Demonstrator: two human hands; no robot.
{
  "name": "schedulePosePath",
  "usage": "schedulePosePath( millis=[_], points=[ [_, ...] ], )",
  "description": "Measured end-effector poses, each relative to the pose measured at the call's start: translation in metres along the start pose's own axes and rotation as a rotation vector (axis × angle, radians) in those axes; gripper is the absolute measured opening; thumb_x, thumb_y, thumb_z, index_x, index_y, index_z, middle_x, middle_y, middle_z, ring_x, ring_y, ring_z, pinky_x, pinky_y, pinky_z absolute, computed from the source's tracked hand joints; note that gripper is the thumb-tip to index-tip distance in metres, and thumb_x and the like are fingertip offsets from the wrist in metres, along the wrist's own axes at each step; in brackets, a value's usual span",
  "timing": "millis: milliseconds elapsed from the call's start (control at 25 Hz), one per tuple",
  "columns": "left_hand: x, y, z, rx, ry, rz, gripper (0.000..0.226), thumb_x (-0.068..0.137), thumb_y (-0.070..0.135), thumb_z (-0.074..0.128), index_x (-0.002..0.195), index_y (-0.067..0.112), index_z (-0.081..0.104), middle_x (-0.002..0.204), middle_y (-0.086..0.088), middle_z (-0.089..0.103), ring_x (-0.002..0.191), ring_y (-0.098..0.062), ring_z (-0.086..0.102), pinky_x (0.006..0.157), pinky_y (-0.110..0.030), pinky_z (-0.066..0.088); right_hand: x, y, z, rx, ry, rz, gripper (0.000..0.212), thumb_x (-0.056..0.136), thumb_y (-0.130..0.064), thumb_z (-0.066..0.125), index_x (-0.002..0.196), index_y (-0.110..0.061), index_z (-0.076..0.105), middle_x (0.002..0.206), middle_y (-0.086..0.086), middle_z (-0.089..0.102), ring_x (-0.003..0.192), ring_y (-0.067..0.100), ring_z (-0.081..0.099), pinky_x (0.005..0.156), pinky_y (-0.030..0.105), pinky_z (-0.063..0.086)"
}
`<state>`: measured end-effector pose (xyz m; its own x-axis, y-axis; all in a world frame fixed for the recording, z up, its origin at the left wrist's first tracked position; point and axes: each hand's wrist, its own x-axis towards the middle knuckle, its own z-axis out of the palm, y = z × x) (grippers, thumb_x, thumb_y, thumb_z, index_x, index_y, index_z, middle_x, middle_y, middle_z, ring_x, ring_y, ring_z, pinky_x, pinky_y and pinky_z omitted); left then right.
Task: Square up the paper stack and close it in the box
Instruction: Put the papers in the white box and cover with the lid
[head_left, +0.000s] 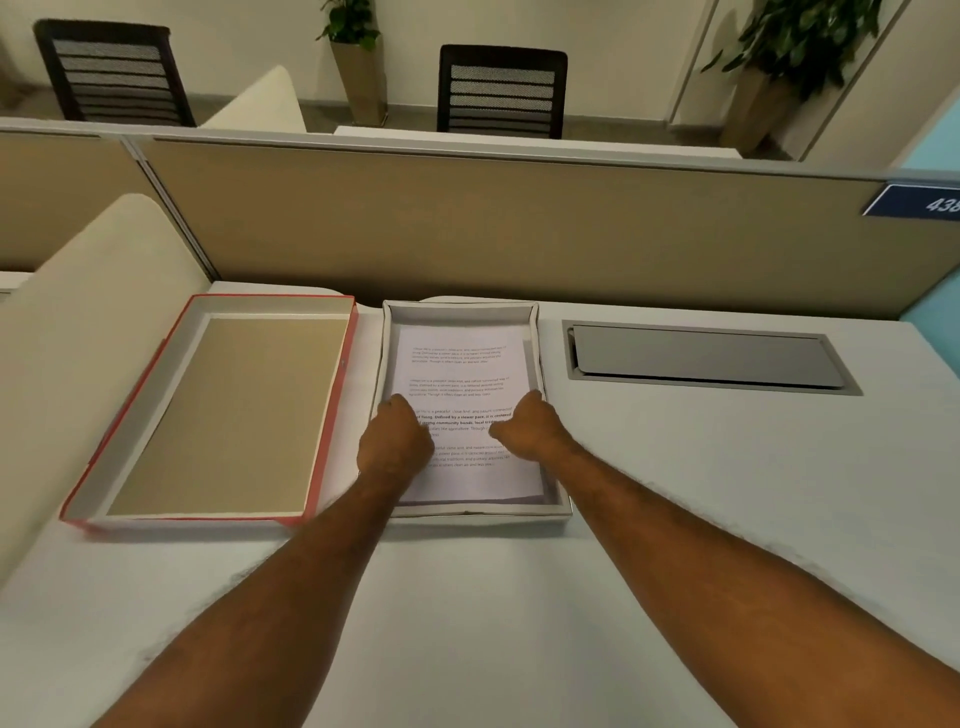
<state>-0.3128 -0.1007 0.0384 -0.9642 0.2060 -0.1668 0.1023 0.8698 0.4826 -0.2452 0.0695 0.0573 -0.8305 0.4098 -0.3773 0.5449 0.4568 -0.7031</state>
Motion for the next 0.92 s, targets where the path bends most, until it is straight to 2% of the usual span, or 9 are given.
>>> schedulePosePath(
  millis=[160,280,440,600,760,920],
  points=[
    [-0.016,-0.002,-0.008,0.047,0.016,0.123,0.045,0.086,0.033,0.064,0.123,0.011,0.051,0.122,-0.010,0.061,0.106,-0.029,0.062,0.085,-0.042,0.053,-0.026,-0.004,0.000,-0.289,0.092,-0.171,0.044,0.082,-0.023,0.066,0.121,-0.007,0.052,0.121,0.012,0.062,0.104,0.030,0.062,0.085,0.046,0.058],
    [-0.033,-0.017,-0.014,0.132,0.026,0.191,0.055,0.086,0.042,0.063,0.130,0.012,0.049,0.131,-0.009,0.058,0.116,-0.028,0.058,0.092,-0.042,0.050,-0.047,0.001,0.007,-0.418,0.118,-0.279,0.050,0.084,-0.031,0.065,0.126,-0.009,0.049,0.125,0.012,0.060,0.111,0.028,0.058,0.091,0.045,0.053],
    [-0.057,-0.048,-0.021,0.246,0.102,0.284,0.070,0.086,0.055,0.056,0.139,0.012,0.041,0.143,-0.011,0.049,0.128,-0.029,0.049,0.104,-0.045,0.041,-0.069,0.010,0.038,-0.465,0.106,-0.346,0.070,0.084,-0.043,0.065,0.140,-0.010,0.038,0.142,0.013,0.049,0.128,0.028,0.047,0.106,0.042,0.043],
    [-0.073,-0.094,-0.028,0.319,0.075,0.216,0.085,0.085,0.072,0.038,0.149,0.017,0.029,0.161,-0.011,0.023,0.148,-0.032,0.023,0.116,-0.058,0.024,-0.081,0.011,0.072,-0.504,0.077,-0.331,0.087,0.085,-0.055,0.059,0.151,-0.016,0.019,0.162,0.010,0.022,0.148,0.029,0.022,0.120,0.045,0.022],
    [-0.087,-0.146,-0.033,0.360,0.045,0.071,0.113,0.069,0.093,0.014,0.155,0.021,0.010,0.165,-0.012,-0.004,0.152,-0.031,-0.008,0.114,-0.065,0.002,-0.089,0.001,0.105,-0.569,0.037,-0.370,0.093,0.084,-0.061,0.055,0.154,-0.023,0.007,0.166,0.007,0.004,0.153,0.027,0.006,0.122,0.045,0.012],
    [-0.088,-0.188,-0.051,0.335,0.073,-0.012,0.119,0.062,0.097,0.008,0.156,0.024,0.004,0.164,-0.010,-0.012,0.151,-0.030,-0.013,0.113,-0.067,-0.001,-0.093,-0.026,0.141,-0.547,-0.001,-0.400,0.095,0.083,-0.060,0.057,0.154,-0.023,0.006,0.166,0.005,0.002,0.153,0.026,0.004,0.122,0.043,0.010]
  ],
)
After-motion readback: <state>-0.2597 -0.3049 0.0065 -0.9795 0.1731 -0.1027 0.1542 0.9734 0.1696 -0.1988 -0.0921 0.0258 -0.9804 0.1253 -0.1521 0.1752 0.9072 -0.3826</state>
